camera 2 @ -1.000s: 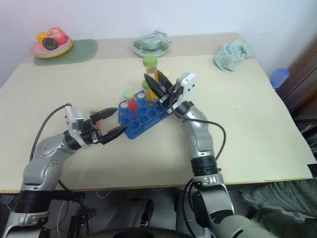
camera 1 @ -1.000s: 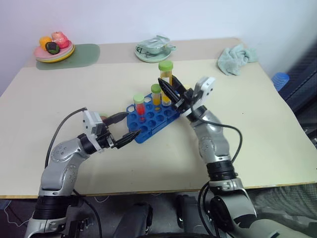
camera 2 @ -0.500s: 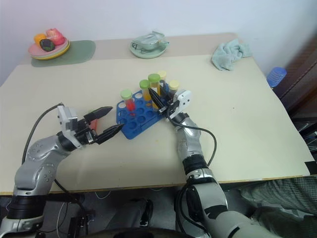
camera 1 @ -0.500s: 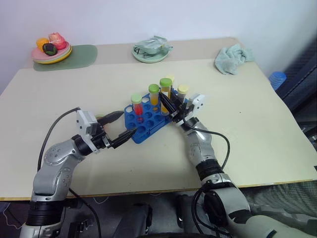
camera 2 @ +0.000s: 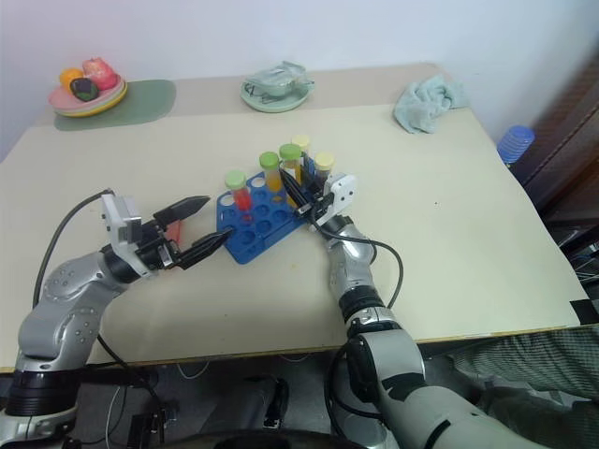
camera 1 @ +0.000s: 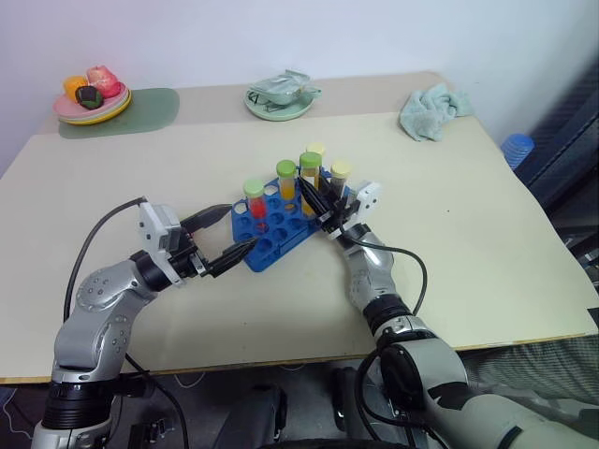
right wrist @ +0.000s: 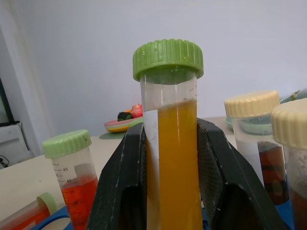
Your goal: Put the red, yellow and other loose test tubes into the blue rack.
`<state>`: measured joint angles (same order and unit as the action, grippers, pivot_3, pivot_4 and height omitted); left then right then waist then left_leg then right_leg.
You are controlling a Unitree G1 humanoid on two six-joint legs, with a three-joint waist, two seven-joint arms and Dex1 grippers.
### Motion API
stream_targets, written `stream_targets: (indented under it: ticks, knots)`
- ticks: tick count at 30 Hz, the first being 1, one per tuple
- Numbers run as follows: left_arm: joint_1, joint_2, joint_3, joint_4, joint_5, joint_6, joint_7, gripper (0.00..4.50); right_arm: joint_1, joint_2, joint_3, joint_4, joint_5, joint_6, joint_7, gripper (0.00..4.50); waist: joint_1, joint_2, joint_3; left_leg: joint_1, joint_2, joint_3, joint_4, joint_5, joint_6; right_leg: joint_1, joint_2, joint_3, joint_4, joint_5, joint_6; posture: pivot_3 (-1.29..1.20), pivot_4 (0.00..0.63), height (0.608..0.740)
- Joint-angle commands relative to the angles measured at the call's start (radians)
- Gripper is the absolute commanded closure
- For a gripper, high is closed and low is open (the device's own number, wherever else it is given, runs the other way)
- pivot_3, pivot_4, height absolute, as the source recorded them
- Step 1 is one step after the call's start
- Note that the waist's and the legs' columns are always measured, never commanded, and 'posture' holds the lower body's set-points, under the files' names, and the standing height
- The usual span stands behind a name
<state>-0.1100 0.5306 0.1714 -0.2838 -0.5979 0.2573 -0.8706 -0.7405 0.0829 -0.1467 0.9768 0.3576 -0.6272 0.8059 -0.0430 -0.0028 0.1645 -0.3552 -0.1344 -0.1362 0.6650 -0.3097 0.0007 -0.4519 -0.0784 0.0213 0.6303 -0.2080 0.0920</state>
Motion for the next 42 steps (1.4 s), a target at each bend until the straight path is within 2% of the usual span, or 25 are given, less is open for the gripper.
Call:
stream_targets:
  ticks: [1,15,37,42]
  knots:
    - [0.002,0.012,0.022,-0.04,-0.016,0.001,0.005,0.28,0.008,0.012,-0.021,0.037,0.005,-0.023,0.015,3.65,0.0,0.0,0.0,0.0,0.0,0.0,0.0,0.0,0.0,0.0,0.0,0.0,0.0,0.0,0.0,0.0,0.15,0.74]
    - [-0.023,0.015,0.02,-0.024,-0.02,0.006,0.004,0.28,0.054,0.02,-0.024,0.041,-0.018,-0.097,0.025,3.65,0.002,0.0,0.0,0.0,0.0,0.0,0.0,0.0,0.0,0.0,0.0,0.0,0.0,0.0,0.0,0.0,0.15,0.74]
    - [-0.035,-0.003,0.007,-0.021,-0.014,0.006,0.008,0.28,0.113,0.018,-0.005,-0.016,-0.037,-0.109,0.039,3.65,0.011,-0.005,-0.004,0.002,0.0,-0.001,0.0,-0.002,0.001,0.003,0.0,0.0,-0.002,0.0,0.0,0.0,0.15,0.74]
    - [-0.04,-0.003,0.005,-0.014,-0.012,0.003,0.005,0.28,0.122,0.02,0.001,-0.018,-0.039,-0.112,0.036,3.65,0.01,-0.005,-0.004,0.007,0.001,-0.001,-0.001,-0.002,0.001,0.008,0.001,0.0,-0.004,0.0,0.0,0.0,0.15,0.74]
